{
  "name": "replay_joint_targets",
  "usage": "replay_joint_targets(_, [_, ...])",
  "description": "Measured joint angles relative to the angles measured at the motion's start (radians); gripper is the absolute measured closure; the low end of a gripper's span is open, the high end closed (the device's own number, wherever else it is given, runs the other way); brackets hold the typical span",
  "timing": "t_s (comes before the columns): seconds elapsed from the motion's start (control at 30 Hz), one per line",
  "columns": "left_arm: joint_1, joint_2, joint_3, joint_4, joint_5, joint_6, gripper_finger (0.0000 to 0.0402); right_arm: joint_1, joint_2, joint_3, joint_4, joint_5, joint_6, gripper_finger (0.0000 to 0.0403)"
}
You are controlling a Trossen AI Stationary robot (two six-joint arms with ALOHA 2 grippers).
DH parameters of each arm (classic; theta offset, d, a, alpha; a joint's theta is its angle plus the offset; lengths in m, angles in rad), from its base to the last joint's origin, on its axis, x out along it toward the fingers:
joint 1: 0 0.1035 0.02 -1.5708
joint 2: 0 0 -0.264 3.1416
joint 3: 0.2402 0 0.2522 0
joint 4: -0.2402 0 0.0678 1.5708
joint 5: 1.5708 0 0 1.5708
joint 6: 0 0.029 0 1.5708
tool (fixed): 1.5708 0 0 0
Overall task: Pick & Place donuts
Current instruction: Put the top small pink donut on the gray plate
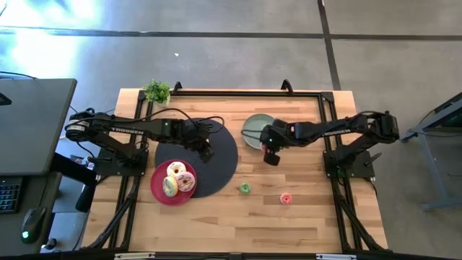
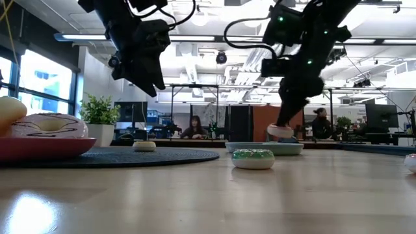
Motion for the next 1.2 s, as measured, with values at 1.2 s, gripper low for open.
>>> replay_joint_targets(1.2, [0.0,0.0,0.0,0.002,0.001,-0.002,0.0227,-0.199,0.01,-0.003,-0.012,0.02,0.098,0.0394])
